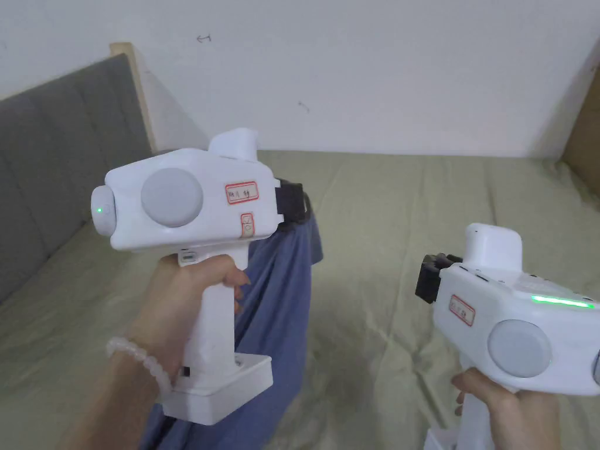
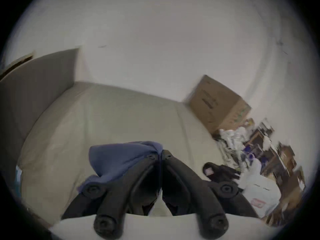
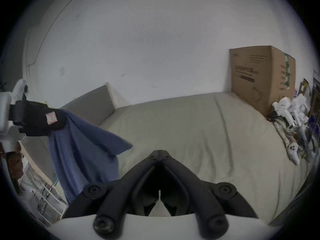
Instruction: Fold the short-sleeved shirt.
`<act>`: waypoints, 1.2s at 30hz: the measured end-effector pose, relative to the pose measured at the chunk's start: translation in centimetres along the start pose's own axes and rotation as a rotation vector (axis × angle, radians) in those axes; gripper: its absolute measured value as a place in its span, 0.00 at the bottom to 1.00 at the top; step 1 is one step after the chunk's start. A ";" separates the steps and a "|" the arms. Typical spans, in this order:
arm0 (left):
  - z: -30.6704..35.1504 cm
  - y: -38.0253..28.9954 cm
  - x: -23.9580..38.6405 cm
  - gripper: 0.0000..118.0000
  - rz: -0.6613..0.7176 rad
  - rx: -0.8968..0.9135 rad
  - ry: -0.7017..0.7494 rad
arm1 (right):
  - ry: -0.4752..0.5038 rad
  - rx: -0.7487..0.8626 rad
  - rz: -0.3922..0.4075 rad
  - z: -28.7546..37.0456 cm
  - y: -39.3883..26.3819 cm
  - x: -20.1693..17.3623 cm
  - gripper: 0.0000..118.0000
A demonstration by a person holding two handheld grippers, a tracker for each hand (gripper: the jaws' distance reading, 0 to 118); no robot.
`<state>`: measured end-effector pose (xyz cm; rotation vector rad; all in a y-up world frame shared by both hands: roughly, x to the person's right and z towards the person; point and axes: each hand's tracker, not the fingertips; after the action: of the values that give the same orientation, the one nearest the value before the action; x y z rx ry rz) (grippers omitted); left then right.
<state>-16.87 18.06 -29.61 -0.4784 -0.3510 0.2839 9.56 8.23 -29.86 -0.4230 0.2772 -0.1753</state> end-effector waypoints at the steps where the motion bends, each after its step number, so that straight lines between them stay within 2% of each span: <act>1: -0.4 0.2 1.6 0.01 -0.015 0.011 -0.045 | -0.025 0.021 -0.009 0.8 0.5 1.2 0.01; 5: -2.6 0.1 6.8 0.01 -0.047 0.013 -0.186 | -0.123 0.075 -0.014 3.7 1.9 5.3 0.01; 9: -6.7 -2.8 9.0 0.01 -0.055 -0.060 -0.212 | -0.203 0.091 -0.028 5.9 2.0 8.7 0.01; 12: -11.1 -8.0 8.8 0.01 -0.049 -0.209 -0.170 | -0.249 0.063 -0.041 6.4 1.2 10.7 0.01; 16: -16.5 -16.8 7.4 0.01 0.030 -0.459 -0.081 | -0.282 0.020 -0.069 6.4 -0.5 12.3 0.01; 19: -17.8 -22.1 7.7 0.01 -0.126 -0.556 -0.023 | -0.288 -0.023 -0.062 6.0 -1.7 12.9 0.01; 21: -18.3 -24.1 7.6 0.02 -0.147 -0.603 -0.011 | -0.293 -0.045 -0.058 5.8 -2.3 13.0 0.01; 22: -18.1 -24.7 7.5 0.05 -0.118 -0.588 -0.020 | -0.291 -0.053 -0.061 5.7 -2.6 13.1 0.01; 23: -18.2 -25.1 7.3 0.15 -0.106 -0.598 -0.026 | -0.290 -0.061 -0.067 5.4 -2.7 13.2 0.01; 24: -18.4 -25.3 7.2 0.37 -0.091 -0.618 -0.025 | -0.286 -0.070 -0.074 5.3 -2.9 13.2 0.01; 25: -18.4 -25.3 7.1 0.71 -0.086 -0.623 -0.019 | -0.280 -0.077 -0.078 5.2 -3.1 13.1 0.01; 29: -16.7 -23.9 6.8 0.92 -0.063 -0.591 -0.041 | -0.269 -0.098 -0.071 4.8 -3.5 12.6 0.01; 33: -13.2 -20.4 5.2 0.91 -0.048 -0.501 -0.039 | -0.248 -0.111 -0.056 4.4 -3.5 11.6 0.01; 34: -12.1 -19.4 4.6 0.86 -0.042 -0.480 -0.028 | -0.243 -0.112 -0.053 4.3 -3.6 11.3 0.01; 35: -11.0 -18.6 3.7 0.75 -0.041 -0.453 -0.002 | -0.235 -0.115 -0.048 4.1 -3.6 11.0 0.01; 36: -9.8 -18.0 2.6 0.56 -0.046 -0.425 0.022 | -0.225 -0.121 -0.041 3.9 -3.7 10.6 0.01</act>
<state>-7.37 -0.23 -28.17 -0.8888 -0.4016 0.1573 20.35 4.01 -27.27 -0.5638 0.0581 -0.1500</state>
